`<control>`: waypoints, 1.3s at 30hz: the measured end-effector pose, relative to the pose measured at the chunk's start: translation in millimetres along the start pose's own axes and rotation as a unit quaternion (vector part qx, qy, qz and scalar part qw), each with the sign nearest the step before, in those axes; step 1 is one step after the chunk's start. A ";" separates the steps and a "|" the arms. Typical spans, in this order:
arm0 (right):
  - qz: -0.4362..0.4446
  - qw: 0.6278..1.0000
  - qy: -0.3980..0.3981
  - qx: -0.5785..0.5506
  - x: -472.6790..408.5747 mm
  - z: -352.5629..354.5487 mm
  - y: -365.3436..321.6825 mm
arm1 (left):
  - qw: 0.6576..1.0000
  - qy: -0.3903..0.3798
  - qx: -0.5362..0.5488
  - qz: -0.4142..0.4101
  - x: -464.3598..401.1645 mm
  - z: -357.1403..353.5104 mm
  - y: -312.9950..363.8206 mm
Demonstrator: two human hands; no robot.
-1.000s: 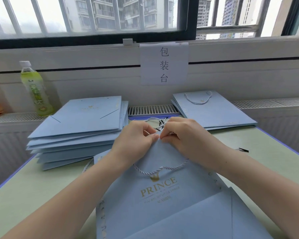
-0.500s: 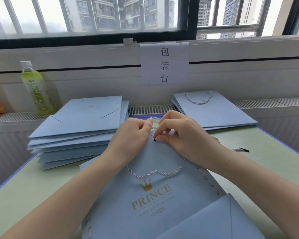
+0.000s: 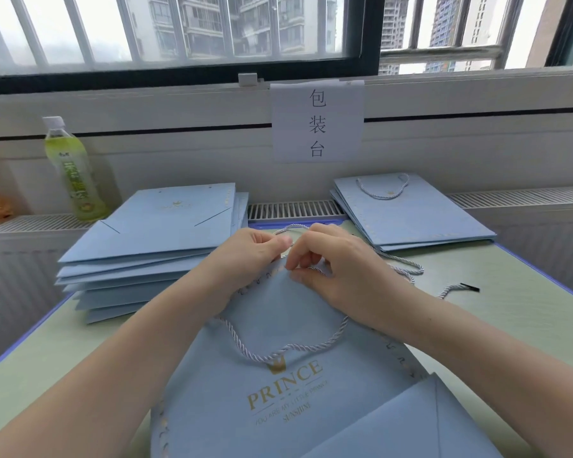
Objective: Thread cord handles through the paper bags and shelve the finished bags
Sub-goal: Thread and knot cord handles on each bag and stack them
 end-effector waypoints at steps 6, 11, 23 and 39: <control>0.006 1.000 0.003 0.019 0.5 3.4 -3.7 | 0.999 -0.040 0.028 -0.010 8.3 0.7 3.8; 0.015 1.000 -0.025 0.008 -0.8 3.4 -4.2 | 0.999 -0.044 0.017 -0.017 13.7 2.0 8.7; 0.008 0.998 -0.012 0.056 -1.9 6.3 -5.9 | 0.999 -0.032 0.012 -0.028 14.5 2.4 9.9; -0.091 0.964 -0.131 0.212 -2.5 22.4 1.5 | 0.973 0.116 -0.140 -0.142 11.5 6.0 18.9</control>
Point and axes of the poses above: each hand's wrist, its own x-axis away from the middle knuckle, its own z-axis out of the back of the hand, y = z × x, the point moved 6 cm from there along -x, towards the middle knuckle, and after that the axes turned 15 degrees about z, right-handed, at the moved point
